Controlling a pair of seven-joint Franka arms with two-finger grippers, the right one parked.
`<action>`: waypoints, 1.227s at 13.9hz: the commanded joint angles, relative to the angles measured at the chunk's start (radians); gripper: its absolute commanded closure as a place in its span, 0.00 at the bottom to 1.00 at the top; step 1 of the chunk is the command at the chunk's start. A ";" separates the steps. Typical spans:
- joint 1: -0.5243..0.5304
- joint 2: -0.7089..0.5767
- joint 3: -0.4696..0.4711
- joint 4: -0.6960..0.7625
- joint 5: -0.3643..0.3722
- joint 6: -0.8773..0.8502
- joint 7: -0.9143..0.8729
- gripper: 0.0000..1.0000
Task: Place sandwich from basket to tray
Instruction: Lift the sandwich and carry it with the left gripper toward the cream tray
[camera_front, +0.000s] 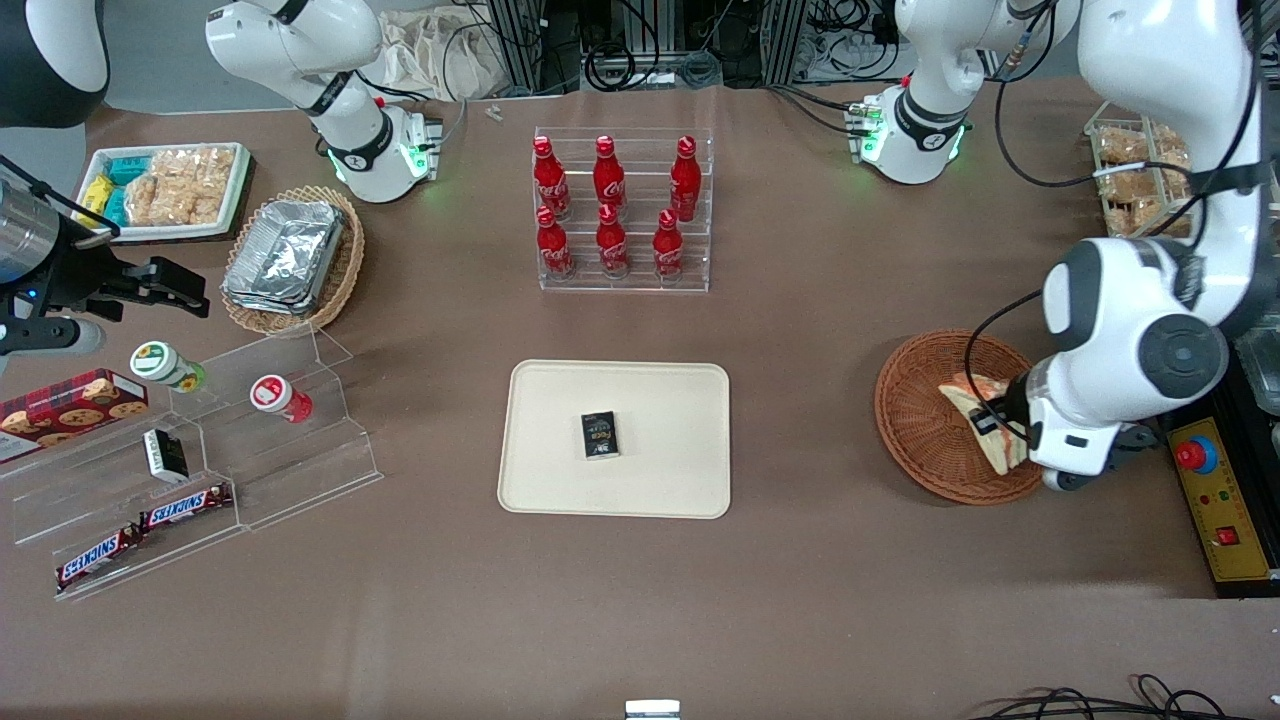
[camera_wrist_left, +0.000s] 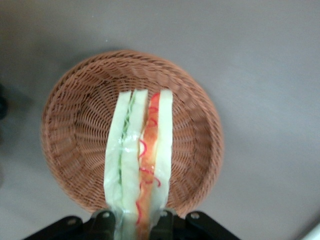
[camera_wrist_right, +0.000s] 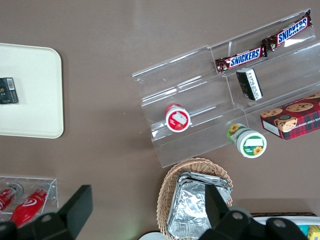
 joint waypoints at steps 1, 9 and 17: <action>-0.008 0.050 -0.073 0.198 -0.007 -0.137 0.051 1.00; -0.093 0.294 -0.403 0.424 0.002 -0.105 -0.004 1.00; -0.250 0.568 -0.394 0.477 0.150 0.205 -0.147 1.00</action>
